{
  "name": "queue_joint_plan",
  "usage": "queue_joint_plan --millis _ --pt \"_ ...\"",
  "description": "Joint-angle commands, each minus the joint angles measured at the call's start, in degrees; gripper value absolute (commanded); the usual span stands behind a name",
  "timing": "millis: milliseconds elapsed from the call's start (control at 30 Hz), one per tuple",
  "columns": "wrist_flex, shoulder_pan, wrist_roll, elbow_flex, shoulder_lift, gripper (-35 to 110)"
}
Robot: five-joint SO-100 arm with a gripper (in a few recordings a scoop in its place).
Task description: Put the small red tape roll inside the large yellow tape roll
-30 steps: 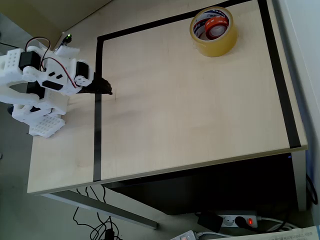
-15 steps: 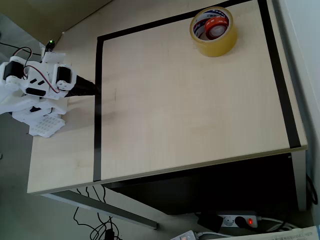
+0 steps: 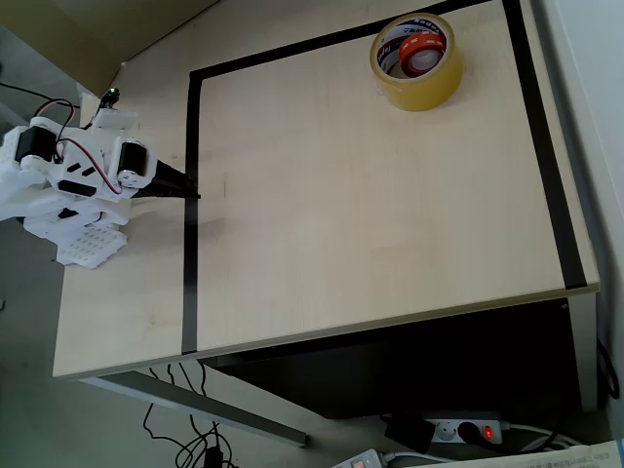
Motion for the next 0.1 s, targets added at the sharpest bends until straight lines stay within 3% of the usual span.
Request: queue_joint_plan --millis 0,67 --pt "1.5 0.9 1.1 6.1 0.0 0" --pt "1.4 0.7 1.1 6.1 0.0 0"
